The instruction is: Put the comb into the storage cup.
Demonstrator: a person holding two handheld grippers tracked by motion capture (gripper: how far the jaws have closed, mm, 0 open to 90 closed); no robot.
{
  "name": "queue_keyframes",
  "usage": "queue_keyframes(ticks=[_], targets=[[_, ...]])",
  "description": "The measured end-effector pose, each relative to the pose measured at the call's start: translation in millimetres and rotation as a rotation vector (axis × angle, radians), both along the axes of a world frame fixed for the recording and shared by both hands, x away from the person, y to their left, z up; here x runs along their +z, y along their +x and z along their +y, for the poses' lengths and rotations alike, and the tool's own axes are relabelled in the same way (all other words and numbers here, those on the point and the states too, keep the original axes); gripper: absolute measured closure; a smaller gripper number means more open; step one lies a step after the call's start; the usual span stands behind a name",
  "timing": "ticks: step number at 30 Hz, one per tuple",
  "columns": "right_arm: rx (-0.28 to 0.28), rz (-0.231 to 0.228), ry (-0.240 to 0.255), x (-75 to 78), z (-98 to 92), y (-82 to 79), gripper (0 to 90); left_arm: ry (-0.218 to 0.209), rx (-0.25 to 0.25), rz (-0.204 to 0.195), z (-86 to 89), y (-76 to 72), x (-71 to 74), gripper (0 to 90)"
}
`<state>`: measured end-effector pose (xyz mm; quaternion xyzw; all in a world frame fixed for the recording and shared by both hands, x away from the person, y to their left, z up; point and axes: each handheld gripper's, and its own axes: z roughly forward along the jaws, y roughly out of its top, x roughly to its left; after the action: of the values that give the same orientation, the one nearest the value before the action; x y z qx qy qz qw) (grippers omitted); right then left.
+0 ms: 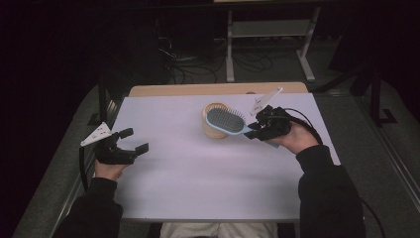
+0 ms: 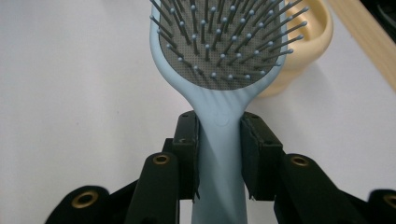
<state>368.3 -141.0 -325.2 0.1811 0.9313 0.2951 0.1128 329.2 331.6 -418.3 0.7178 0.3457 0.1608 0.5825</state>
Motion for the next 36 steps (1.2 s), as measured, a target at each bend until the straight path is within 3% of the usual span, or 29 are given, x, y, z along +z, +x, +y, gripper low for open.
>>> queue_keyframes(ticks=[4, 12, 22, 26, 36], targets=[[0.006, -0.019, 0.018, 6.1, 4.5, -0.7, 68.2, -0.02, -0.004, 0.002, -2.0, 2.6, 3.4, 0.0], [0.02, -0.042, 0.021, 19.4, 13.7, -2.4, 68.2, 0.034, -0.027, -0.003, -17.2, 6.0, 15.0, 0.0], [0.048, -0.072, 0.028, 29.4, 26.1, -2.9, 68.2, 0.054, -0.072, -0.017, -32.3, 14.0, 31.9, 0.0], [0.045, -0.084, 0.029, 32.0, 32.5, -2.7, 68.1, 0.084, -0.078, -0.027, -39.6, 19.4, 38.4, 0.0], [0.063, -0.102, 0.032, 42.0, 42.1, -4.9, 68.2, 0.054, -0.146, -0.034, -63.5, 31.9, 59.3, 1.2]])
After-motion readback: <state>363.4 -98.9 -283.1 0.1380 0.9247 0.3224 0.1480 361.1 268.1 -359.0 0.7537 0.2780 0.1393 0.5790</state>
